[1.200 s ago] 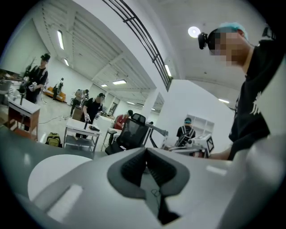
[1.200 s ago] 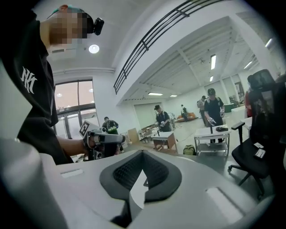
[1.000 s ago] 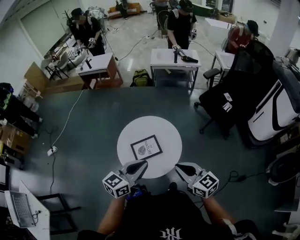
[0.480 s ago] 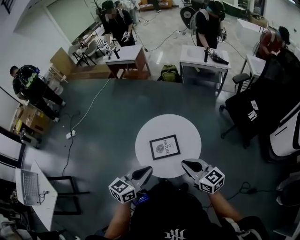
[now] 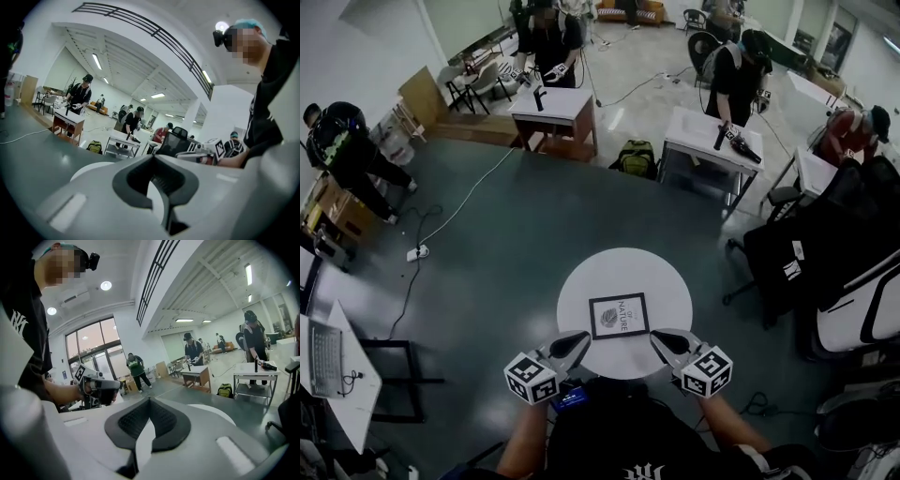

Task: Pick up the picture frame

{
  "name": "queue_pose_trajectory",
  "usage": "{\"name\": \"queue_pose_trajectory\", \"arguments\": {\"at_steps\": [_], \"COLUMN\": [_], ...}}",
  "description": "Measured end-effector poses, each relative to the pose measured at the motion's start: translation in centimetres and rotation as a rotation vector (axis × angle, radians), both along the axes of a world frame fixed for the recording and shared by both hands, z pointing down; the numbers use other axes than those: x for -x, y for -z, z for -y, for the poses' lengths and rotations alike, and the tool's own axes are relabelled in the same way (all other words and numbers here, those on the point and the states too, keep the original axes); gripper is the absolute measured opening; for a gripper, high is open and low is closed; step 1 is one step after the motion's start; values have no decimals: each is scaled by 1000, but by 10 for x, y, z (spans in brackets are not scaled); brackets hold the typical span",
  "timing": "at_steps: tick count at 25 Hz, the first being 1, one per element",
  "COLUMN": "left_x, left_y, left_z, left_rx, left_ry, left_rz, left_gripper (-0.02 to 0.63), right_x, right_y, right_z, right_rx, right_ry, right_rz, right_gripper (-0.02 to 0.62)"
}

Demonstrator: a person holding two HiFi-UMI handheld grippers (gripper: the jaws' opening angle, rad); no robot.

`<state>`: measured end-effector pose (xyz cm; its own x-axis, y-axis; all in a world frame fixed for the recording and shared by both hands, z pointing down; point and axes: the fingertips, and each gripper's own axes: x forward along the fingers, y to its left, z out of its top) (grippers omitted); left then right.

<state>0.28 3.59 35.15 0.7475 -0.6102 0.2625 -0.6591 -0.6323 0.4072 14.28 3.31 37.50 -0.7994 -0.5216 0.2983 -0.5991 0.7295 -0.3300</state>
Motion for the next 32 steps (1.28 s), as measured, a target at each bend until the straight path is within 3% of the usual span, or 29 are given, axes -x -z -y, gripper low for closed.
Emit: {"name": "queue_pose_trajectory", "arguments": {"at_steps": [14,26,32], "left_x": [32,42,51], "left_y": [-41,-94,-140], "left_z": [85,121,138], "left_rx": [53,108,169], "left_ry": [-23,-32,20], "left_rz": [-32,-111,-23], "left_gripper": [3,3,29], "right_x": [29,28,18], "right_y": [-26,-80,-133], "right_z": [88,121,135], "right_rx": [52,124,117], "right_ry": [-72,-113,-14], "right_rz": [-77,-106,-238], "right_gripper": [3,60,103]}}
